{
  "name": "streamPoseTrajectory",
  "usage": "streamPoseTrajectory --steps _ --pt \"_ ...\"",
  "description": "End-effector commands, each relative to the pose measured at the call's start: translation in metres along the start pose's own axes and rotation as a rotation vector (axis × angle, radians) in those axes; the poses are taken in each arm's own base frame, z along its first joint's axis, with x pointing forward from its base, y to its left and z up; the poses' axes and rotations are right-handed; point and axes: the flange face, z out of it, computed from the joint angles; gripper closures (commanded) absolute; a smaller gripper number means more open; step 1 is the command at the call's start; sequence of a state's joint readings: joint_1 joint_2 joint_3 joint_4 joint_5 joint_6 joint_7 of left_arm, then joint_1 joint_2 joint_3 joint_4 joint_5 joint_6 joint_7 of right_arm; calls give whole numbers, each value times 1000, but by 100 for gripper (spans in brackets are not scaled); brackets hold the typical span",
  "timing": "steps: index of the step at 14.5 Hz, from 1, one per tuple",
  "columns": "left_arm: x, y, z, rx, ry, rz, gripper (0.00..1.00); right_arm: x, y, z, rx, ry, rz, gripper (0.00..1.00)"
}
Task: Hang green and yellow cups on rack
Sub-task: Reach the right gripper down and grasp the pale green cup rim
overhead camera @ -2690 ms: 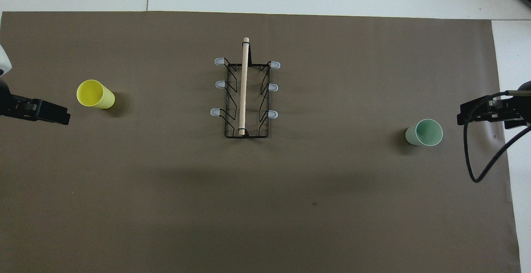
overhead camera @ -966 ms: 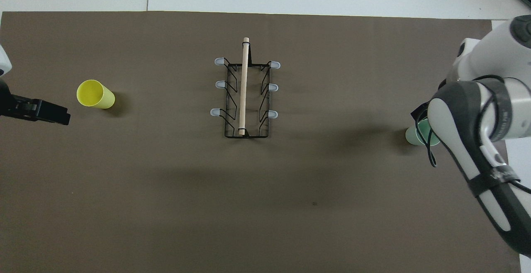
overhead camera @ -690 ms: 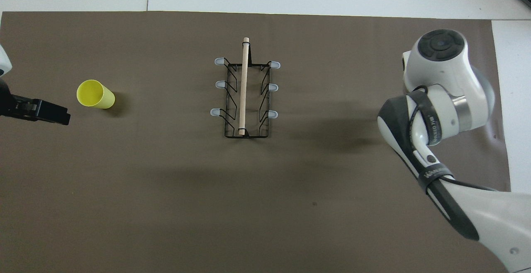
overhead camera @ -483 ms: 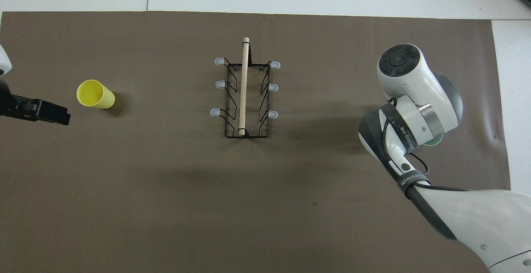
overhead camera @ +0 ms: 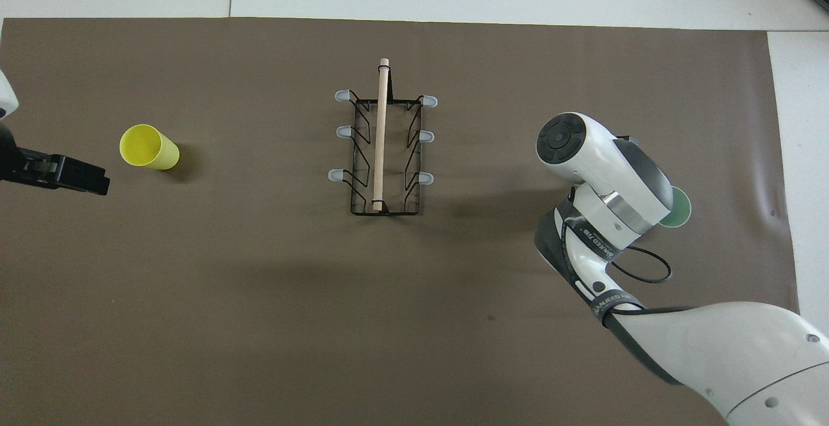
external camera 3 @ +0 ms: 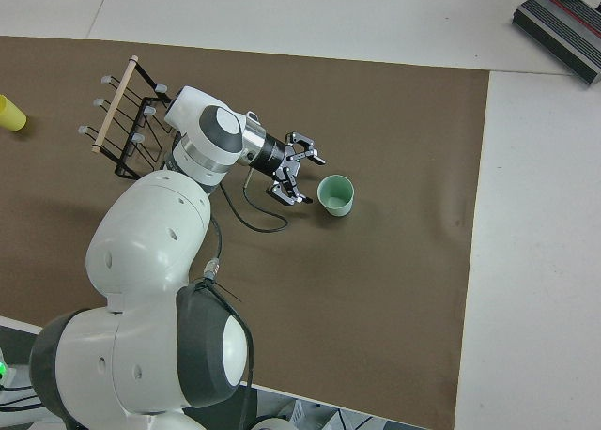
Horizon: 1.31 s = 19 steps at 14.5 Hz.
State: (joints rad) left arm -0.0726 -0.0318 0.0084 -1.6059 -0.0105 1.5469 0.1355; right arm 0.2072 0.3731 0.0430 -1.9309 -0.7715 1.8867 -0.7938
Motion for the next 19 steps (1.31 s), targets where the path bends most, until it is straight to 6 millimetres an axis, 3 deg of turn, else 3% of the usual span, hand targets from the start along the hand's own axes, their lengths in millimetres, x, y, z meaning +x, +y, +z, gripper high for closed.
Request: streamPoseTrajectory --steps 1,10,19 --pt "-11 1 -1 14 -8 -7 0 -7 -20 9 -55 -40 -52 0" --pt "-11 1 -1 14 -8 -7 0 -1 -51 33 -180 -121 -3 0" --pt "-11 1 -1 14 -8 -7 0 -16 -50 59 -256 -161 -58 1"
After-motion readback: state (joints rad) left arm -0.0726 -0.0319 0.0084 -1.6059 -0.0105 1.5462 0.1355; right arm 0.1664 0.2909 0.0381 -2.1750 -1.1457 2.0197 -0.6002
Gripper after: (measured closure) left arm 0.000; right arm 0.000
